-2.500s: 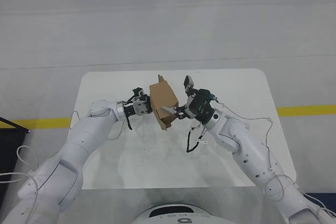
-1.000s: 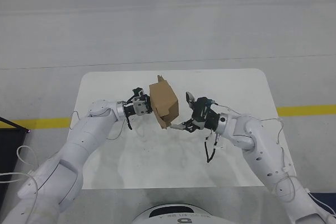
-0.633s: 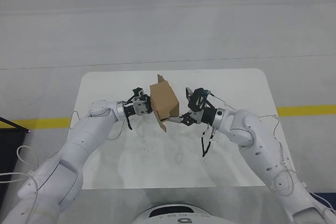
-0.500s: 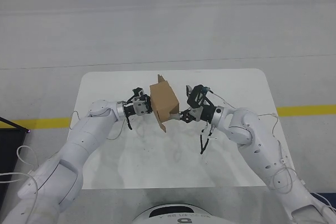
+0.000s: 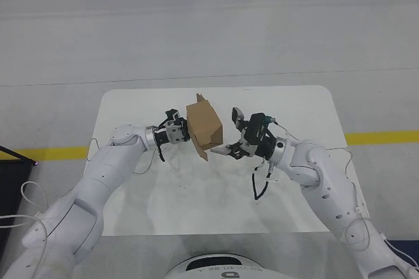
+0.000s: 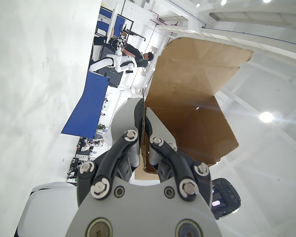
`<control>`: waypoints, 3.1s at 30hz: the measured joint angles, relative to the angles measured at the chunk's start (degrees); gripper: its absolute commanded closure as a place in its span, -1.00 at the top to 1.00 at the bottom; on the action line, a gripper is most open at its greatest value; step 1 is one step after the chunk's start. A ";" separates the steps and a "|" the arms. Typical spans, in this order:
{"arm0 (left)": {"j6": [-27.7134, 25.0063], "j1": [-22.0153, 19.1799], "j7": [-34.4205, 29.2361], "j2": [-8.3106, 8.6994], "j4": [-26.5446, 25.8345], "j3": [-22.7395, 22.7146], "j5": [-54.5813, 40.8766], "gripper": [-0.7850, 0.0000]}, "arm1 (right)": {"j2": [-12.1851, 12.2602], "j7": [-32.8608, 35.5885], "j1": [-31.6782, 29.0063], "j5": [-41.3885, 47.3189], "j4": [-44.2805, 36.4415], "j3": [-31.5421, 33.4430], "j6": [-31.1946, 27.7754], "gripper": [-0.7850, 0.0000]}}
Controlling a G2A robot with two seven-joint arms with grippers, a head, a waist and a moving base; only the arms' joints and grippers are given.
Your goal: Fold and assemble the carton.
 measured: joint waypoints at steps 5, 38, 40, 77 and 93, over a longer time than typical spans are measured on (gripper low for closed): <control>0.00 0.00 0.00 0.00 0.00 0.00 0.00 -1.00 | 0.13 1.04 -0.92 -1.44 -0.79 -0.36 0.05 1.00; 0.00 0.00 0.00 0.00 0.00 0.00 0.00 -1.00 | -1.01 -0.14 -0.24 0.15 -0.30 -1.72 12.15 1.00; 0.00 0.00 0.00 0.00 0.00 0.00 0.00 -1.00 | -1.08 0.29 -0.01 0.39 -0.20 -1.88 12.27 1.00; 0.00 0.00 0.00 0.00 0.00 0.00 0.00 -1.00 | -2.01 -8.85 -7.59 -19.30 -8.06 -6.50 26.81 1.00; 0.00 0.00 0.00 0.00 0.00 0.00 0.00 -1.00 | -2.77 -4.56 -4.60 -12.95 -5.56 -4.99 26.49 1.00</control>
